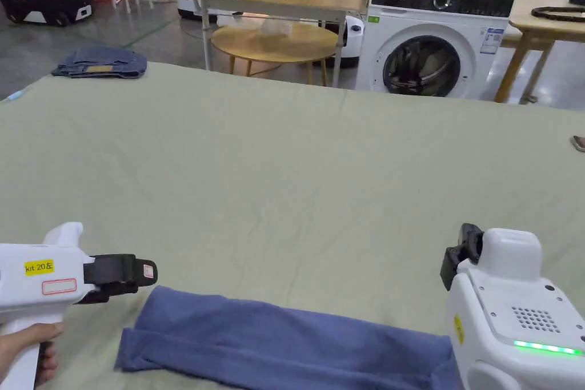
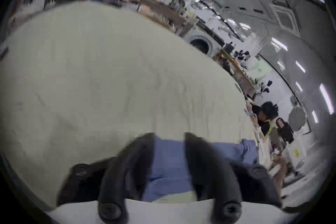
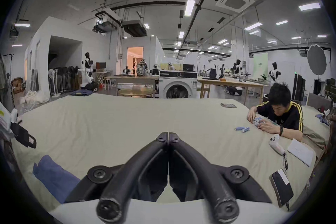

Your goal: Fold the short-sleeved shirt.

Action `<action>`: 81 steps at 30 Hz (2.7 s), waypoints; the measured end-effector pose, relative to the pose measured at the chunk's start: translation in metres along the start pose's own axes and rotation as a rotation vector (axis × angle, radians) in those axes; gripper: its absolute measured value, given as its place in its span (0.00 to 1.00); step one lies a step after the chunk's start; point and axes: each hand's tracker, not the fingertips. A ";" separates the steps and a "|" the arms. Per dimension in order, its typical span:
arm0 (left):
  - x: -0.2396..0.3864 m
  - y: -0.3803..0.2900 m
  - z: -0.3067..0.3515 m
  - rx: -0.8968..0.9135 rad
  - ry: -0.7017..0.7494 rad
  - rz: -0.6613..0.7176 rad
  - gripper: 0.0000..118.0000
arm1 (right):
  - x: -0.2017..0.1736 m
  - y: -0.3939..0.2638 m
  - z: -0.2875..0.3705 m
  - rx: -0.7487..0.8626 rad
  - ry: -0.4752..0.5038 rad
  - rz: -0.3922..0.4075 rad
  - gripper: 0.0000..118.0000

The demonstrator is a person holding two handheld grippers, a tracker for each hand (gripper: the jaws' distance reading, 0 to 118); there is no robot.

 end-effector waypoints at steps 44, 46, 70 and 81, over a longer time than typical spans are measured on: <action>0.020 0.027 0.028 -0.183 -0.012 0.006 0.04 | 0.011 -0.005 -0.005 -0.057 0.018 -0.005 0.00; 0.003 0.032 0.025 -0.193 -0.035 0.007 0.04 | 0.010 -0.005 -0.006 -0.056 0.021 -0.005 0.00; 0.188 -0.067 -0.154 -0.481 -0.145 -0.049 0.04 | 0.026 -0.010 -0.003 -0.080 -0.006 -0.017 0.00; 0.191 -0.080 -0.160 -0.471 -0.116 -0.042 0.28 | 0.030 -0.015 -0.002 -0.101 -0.016 -0.017 0.00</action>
